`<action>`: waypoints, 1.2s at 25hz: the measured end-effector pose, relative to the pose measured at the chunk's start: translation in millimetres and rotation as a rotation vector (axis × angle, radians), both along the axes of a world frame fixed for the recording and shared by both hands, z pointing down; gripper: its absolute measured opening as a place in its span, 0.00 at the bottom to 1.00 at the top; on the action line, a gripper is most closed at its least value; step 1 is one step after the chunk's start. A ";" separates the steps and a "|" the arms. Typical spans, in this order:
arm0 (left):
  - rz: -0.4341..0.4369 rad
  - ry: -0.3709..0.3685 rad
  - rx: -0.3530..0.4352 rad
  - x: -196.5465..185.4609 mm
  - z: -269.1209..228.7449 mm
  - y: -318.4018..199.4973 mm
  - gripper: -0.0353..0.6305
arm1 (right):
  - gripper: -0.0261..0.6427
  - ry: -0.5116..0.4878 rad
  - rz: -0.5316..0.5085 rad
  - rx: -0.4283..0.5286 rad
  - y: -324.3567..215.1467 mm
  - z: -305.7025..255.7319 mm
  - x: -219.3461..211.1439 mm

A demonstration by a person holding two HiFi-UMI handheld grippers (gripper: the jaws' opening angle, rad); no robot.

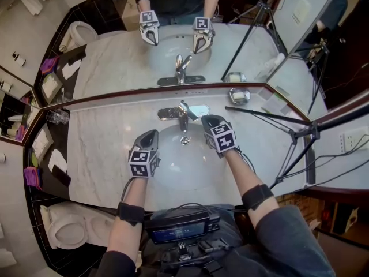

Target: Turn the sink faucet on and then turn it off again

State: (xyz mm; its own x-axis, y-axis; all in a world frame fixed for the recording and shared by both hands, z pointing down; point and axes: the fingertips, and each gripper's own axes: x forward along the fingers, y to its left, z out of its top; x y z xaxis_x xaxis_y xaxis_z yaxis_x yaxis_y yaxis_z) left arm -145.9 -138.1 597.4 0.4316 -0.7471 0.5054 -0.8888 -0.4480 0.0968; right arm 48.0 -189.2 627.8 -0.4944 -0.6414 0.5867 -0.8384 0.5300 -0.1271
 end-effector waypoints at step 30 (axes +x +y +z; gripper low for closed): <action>0.003 0.016 0.008 2.3 -3.9 28.8 0.05 | 0.07 -0.036 0.102 -0.060 95.2 25.5 47.4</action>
